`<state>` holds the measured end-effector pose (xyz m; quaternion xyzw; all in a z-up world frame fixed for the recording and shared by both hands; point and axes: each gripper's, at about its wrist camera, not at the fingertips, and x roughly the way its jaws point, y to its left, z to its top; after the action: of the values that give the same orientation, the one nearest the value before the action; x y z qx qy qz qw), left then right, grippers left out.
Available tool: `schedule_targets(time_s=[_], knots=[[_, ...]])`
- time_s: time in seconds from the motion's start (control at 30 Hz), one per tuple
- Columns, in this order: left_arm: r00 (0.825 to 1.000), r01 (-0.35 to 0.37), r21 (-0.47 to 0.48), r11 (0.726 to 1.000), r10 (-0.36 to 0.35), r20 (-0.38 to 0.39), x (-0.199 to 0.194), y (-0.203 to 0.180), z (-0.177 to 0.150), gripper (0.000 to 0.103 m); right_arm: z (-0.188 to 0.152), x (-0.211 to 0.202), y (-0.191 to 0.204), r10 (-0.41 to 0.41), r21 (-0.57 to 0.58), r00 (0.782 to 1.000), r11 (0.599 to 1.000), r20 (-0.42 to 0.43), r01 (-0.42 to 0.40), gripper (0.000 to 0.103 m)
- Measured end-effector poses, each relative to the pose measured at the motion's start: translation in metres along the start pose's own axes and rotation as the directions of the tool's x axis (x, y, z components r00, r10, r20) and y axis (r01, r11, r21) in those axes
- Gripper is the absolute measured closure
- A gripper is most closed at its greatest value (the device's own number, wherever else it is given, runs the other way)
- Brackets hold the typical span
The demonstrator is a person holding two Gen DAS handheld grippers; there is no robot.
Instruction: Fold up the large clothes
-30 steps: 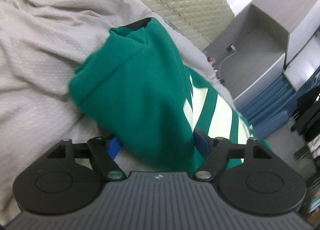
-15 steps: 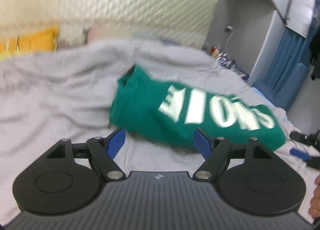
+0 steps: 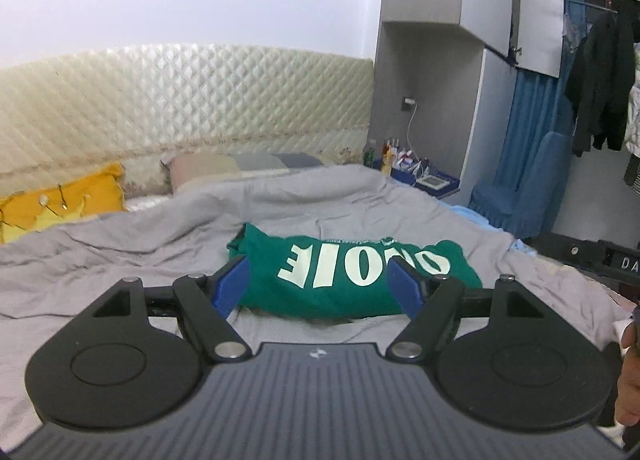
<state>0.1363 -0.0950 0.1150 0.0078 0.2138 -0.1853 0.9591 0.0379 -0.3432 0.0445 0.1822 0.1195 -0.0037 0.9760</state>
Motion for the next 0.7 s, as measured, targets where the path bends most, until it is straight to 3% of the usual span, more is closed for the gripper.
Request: schedule_targets(time_s=[0.33,0.7], knots=[[0.999,-0.014,0.054,0.998,0.013,0.031,-0.092,-0.029,-0.024,0.024,-0.031,-0.07,0.026,0.052,-0.114,0.998,0.992,0.028,-0.048,0.026],[0.998,-0.001,0.081,0.997,-0.004,0.067,-0.121,-0.047,-0.067,0.024,-0.07,-0.097,0.025,0.01,-0.137,1.0,0.991,0.018,-0.007,0.026]])
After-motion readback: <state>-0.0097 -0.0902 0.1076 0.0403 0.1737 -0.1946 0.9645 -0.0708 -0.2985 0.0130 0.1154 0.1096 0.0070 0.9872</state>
